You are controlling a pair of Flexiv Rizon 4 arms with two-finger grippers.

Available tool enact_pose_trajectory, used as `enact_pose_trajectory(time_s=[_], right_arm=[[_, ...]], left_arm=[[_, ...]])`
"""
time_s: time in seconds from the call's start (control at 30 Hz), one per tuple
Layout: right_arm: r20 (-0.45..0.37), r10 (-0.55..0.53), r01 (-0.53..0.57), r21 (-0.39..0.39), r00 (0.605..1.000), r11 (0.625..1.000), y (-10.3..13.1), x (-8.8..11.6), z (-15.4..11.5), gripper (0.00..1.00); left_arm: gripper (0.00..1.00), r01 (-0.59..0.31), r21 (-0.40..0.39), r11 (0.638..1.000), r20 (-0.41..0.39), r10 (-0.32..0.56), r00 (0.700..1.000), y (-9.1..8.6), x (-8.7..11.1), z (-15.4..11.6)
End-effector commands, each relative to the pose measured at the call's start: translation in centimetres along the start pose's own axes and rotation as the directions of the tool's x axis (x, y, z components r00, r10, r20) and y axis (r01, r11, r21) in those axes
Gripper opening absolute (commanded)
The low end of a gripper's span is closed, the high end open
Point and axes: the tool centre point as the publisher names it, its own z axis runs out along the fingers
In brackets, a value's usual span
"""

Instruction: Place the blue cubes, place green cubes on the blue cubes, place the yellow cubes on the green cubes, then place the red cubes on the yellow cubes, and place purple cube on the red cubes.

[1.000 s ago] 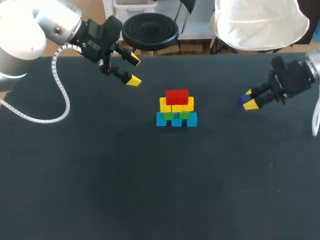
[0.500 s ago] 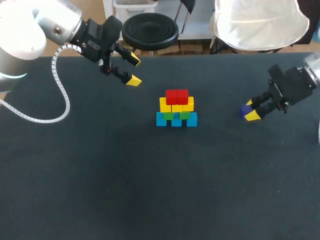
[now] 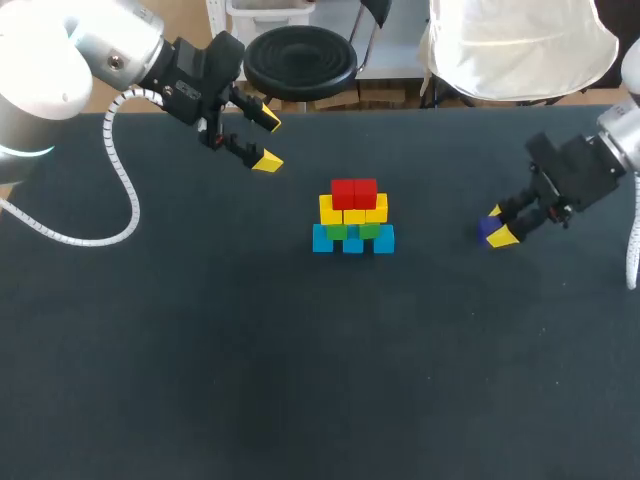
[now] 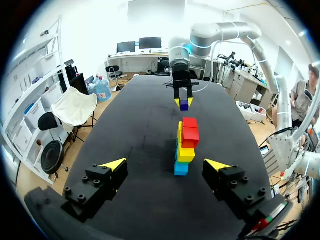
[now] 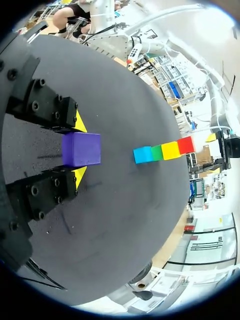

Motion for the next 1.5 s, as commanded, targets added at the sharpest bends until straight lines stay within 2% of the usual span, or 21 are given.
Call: enact_pose_trajectory(time_s=[0.03, 0.13, 0.33, 0.5, 0.63, 0.73, 0.8, 0.83, 0.9, 0.93, 0.97, 1.17, 1.27, 1.4, 1.5], right_arm=[[-0.024, 0.018, -0.019, -0.039, 1.000, 0.999, -1.2, -0.1, 0.5, 0.19], [-0.039, 0.026, -0.027, -0.048, 0.999, 0.998, -1.7, -0.3, 0.8, 0.31], [-0.027, -0.016, 0.015, -0.023, 0.999, 1.000, -3.1, -0.8, 0.9, 0.30], [0.034, -0.045, 0.044, 0.033, 0.998, 0.998, -4.3, -0.9, 1.4, 0.24], [0.031, -0.094, 0.093, 0.039, 0.995, 0.995, -5.0, -1.2, 1.6, 0.09], [0.031, -0.100, 0.099, 0.031, 0.994, 0.995, -5.2, -1.1, 1.9, 0.11], [0.037, -0.111, 0.110, 0.024, 0.993, 0.994, -5.2, -1.1, 2.0, 0.16], [0.039, -0.118, 0.118, 0.016, 0.992, 0.993, -5.2, -1.2, 2.0, 0.25], [0.035, -0.119, 0.119, 0.010, 0.992, 0.993, -5.0, -1.2, 2.1, 0.53], [0.036, -0.121, 0.121, 0.008, 0.992, 0.993, -4.9, -1.2, 2.1, 0.84], [0.035, -0.122, 0.122, 0.008, 0.992, 0.993, -4.9, -1.2, 2.1, 1.00], [0.029, -0.132, 0.131, 0.024, 0.991, 0.991, -4.4, -1.8, 1.2, 1.00], [0.085, -0.131, 0.127, 0.051, 0.988, 0.991, -4.7, -2.2, 0.2, 1.00], [0.213, -0.117, 0.102, 0.076, 0.970, 0.992, -5.7, -2.7, -0.8, 1.00], [0.267, -0.109, 0.088, 0.090, 0.957, 0.992, -6.3, -3.0, -0.9, 1.00]], left_arm=[[1.00, -0.001, 0.002, 1.000, -0.002, 0.001, 1.000, 0.1, 0.0, 0.0], [1.00, -0.001, 0.002, 1.000, -0.002, 0.001, 1.000, 0.1, 0.0, 0.0], [1.00, -0.001, 0.002, 1.000, -0.002, 0.001, 1.000, 0.1, 0.0, 0.0], [1.00, -0.001, 0.002, 1.000, -0.002, 0.001, 1.000, 0.1, 0.0, 0.0], [1.00, -0.001, 0.002, 1.000, -0.002, 0.001, 1.000, 0.1, 0.0, 0.0], [1.00, -0.001, 0.002, 1.000, -0.002, 0.001, 1.000, 0.1, 0.0, 0.0], [1.00, -0.001, 0.002, 1.000, -0.002, 0.001, 1.000, 0.1, 0.0, 0.0], [1.00, -0.001, 0.002, 1.000, -0.002, 0.001, 1.000, 0.1, 0.0, 0.0], [1.00, -0.001, 0.002, 1.000, -0.002, 0.001, 1.000, 0.1, 0.0, 0.0], [1.00, -0.001, 0.002, 1.000, -0.002, 0.001, 1.000, 0.1, 0.0, 0.0], [1.00, -0.001, 0.002, 1.000, -0.002, 0.001, 1.000, 0.1, 0.0, 0.0], [1.00, -0.001, 0.002, 1.000, -0.002, 0.001, 1.000, 0.1, 0.0, 0.0], [1.00, -0.001, 0.002, 1.000, -0.002, 0.001, 1.000, 0.1, 0.0, 0.0], [1.00, -0.001, 0.002, 1.000, -0.002, 0.001, 1.000, 0.1, 0.0, 0.0], [1.00, -0.001, 0.002, 1.000, -0.002, 0.001, 1.000, 0.1, 0.0, 0.0]])
